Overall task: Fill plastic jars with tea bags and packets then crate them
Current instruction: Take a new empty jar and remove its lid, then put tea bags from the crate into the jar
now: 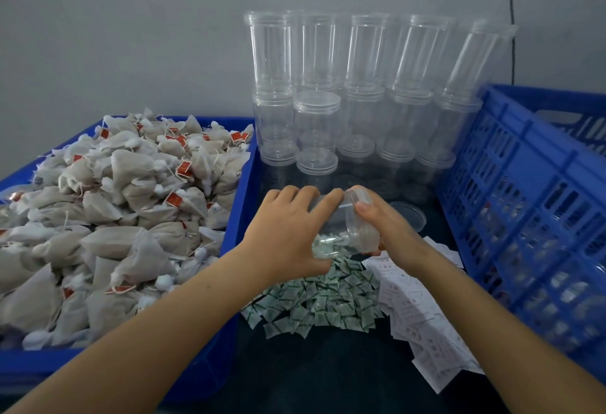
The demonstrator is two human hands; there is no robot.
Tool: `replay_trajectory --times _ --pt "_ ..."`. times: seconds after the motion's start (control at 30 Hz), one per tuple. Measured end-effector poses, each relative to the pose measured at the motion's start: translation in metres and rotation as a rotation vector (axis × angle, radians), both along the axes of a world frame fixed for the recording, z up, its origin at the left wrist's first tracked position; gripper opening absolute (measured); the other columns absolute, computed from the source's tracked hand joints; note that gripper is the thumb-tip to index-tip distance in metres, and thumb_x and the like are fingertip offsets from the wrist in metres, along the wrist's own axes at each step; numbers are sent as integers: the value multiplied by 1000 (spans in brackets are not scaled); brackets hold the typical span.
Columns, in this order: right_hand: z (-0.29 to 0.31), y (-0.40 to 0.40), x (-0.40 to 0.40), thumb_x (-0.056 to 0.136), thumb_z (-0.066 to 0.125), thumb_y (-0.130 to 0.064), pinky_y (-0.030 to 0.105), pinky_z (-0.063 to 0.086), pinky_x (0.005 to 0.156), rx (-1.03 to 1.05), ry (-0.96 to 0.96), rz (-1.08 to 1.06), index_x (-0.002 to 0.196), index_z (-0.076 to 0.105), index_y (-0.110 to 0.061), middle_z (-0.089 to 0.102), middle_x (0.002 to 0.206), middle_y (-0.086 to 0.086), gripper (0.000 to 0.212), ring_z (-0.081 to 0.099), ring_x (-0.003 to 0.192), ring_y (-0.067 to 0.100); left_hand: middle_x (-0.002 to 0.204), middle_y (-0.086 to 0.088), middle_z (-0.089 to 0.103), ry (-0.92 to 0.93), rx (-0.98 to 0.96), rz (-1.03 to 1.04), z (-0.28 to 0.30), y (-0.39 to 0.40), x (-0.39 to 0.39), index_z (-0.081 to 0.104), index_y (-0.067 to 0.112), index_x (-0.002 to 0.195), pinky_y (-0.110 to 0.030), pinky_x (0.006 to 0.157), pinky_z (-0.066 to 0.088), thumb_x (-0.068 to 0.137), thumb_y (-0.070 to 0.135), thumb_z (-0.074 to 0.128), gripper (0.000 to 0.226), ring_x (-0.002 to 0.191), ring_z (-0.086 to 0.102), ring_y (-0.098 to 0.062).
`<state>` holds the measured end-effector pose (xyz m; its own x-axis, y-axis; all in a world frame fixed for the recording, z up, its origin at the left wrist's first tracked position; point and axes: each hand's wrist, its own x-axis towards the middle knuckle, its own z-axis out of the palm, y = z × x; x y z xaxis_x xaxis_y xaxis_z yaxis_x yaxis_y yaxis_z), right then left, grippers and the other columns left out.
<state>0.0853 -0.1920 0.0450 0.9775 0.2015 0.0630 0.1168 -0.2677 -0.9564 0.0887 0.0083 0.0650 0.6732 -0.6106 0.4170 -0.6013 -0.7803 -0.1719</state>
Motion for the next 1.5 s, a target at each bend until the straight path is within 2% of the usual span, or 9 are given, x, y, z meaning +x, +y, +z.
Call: replay_trajectory --times 0.2,0.37,0.5,0.63,0.77,1.0,1.2,1.33,1.5 --pt "6 -6 1 75 54 -71 42 48 97 -121 -208 55 115 55 -61 59 123 10 41 57 114 25 122 10 53 644 -363 -53 6 1 4 26 35 142 -27 89 43 65 61 74 94 106 53 -10" --pt "23 -32 13 82 46 -48 30 52 75 149 -316 -37 116 57 -38 58 96 -4 37 60 80 11 111 10 66 1336 -643 -115 7 19 8 42 38 125 -29 89 50 58 57 71 76 96 67 -6" --pt "24 -58 33 94 58 -23 24 57 63 487 -198 -217 118 46 -39 49 110 1 32 68 78 17 123 12 57 1237 -723 -90 -2 20 12 33 34 139 -33 99 46 58 58 75 94 109 60 -5" --pt "-7 -54 69 89 72 -20 32 52 88 240 -9 -413 118 33 -30 49 117 1 50 59 114 25 124 21 52 1013 -913 -81 -5 12 16 32 50 127 -25 94 43 59 49 84 86 114 52 1" --pt "-28 -47 103 69 88 -44 35 41 83 -102 130 -533 120 27 -25 43 121 1 83 49 107 20 132 14 42 835 -958 -37 -9 13 20 25 55 126 -40 106 36 60 39 88 92 127 37 -14" --pt "-52 -44 143 64 91 -46 52 40 107 -441 250 -528 117 23 -22 47 135 13 90 49 123 35 123 25 49 897 -1022 -50 -15 12 26 26 44 126 -18 93 40 62 30 88 90 114 48 9" --pt "-54 -41 157 70 89 -39 53 29 117 -474 378 -518 148 18 -3 34 153 19 111 37 139 40 120 33 39 945 -1021 -44 -19 11 28 24 37 131 -21 99 39 63 31 87 93 120 44 5" --pt "-38 -38 149 75 84 -45 50 34 113 -514 333 -493 145 31 -9 45 143 11 95 46 132 35 116 33 39 932 -1020 -17 -20 10 28 24 38 126 -17 90 41 62 33 87 89 114 42 11" --pt "-2 -13 83 78 70 -65 36 48 97 89 107 -144 126 55 -35 58 141 3 58 60 118 14 117 22 47 895 -1088 51 -16 13 30 23 36 124 -13 82 45 58 40 88 93 109 51 5"
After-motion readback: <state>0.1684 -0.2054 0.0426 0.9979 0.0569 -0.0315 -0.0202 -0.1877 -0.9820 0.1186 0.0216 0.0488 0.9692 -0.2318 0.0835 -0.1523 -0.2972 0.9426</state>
